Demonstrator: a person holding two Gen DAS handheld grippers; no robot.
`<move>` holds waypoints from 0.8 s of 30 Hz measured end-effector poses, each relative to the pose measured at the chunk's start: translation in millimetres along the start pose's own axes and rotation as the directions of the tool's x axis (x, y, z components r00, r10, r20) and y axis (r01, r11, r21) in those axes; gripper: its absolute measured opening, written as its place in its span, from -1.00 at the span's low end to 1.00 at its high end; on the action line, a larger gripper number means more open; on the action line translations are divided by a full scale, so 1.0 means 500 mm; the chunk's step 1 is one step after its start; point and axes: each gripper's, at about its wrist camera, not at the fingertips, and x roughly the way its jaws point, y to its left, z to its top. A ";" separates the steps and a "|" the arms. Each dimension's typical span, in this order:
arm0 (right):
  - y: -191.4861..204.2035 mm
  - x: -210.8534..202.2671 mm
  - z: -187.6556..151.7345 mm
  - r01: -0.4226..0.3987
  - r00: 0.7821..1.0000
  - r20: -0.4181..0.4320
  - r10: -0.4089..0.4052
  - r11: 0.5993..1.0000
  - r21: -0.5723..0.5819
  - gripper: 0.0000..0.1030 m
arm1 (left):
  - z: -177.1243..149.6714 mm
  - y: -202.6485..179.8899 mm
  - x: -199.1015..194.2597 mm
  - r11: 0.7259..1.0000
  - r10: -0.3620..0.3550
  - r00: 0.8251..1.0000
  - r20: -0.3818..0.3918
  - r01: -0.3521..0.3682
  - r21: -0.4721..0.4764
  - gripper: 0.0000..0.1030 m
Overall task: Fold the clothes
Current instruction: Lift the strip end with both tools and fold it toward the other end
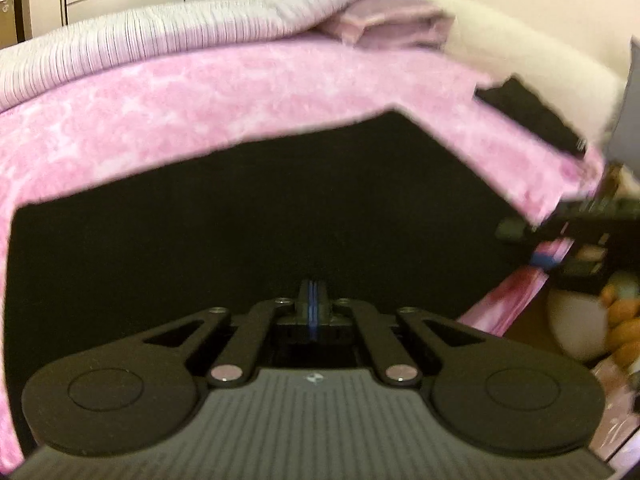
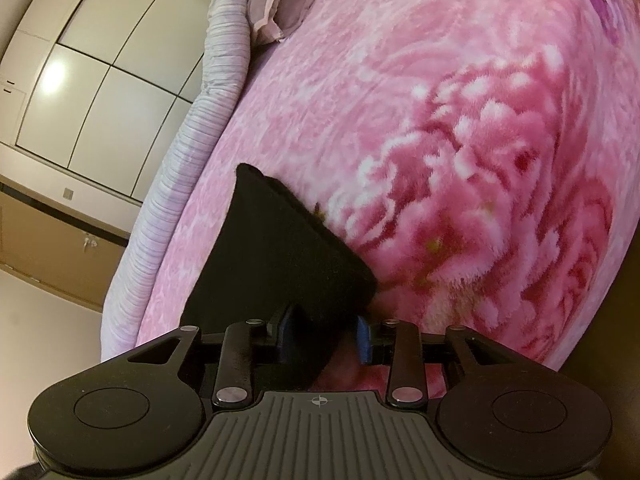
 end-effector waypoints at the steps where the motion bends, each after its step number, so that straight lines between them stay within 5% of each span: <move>1: 0.001 0.001 0.000 0.002 1.000 0.001 -0.002 1.000 -0.002 -0.30 | -0.004 -0.003 0.011 1.000 0.010 1.000 -0.005 -0.010 0.006 -1.00; 9: -0.001 0.007 0.008 0.016 1.000 -0.014 -0.016 0.999 0.039 -0.29 | 0.013 0.023 -0.030 0.996 -0.016 1.000 0.003 0.016 -0.086 -1.00; 12: 0.011 0.013 0.017 0.063 0.997 -0.039 -0.062 0.998 0.027 -0.32 | -0.005 0.064 -0.076 0.984 0.047 0.998 0.031 -0.041 -0.173 -0.99; 16: 0.069 0.021 0.016 0.178 0.982 -0.033 -0.184 0.974 -0.137 -0.76 | -0.057 0.139 -0.129 0.941 0.104 0.994 0.040 -0.085 -0.328 -1.00; 19: 0.164 0.019 -0.028 0.271 0.962 0.100 -0.254 0.851 -0.450 -0.84 | -0.098 0.197 -0.166 0.891 0.136 0.990 0.039 -0.105 -0.441 -1.00; 22: 0.277 0.000 -0.141 0.296 0.953 0.273 -0.129 0.581 -0.758 -0.85 | -0.132 0.237 -0.201 0.849 0.156 0.987 0.047 -0.109 -0.517 -1.00; 24: 0.327 -0.010 -0.214 0.241 0.965 0.262 -0.012 0.434 -0.868 -0.85 | -0.147 0.257 -0.216 0.825 0.144 0.987 0.067 -0.083 -0.559 -1.00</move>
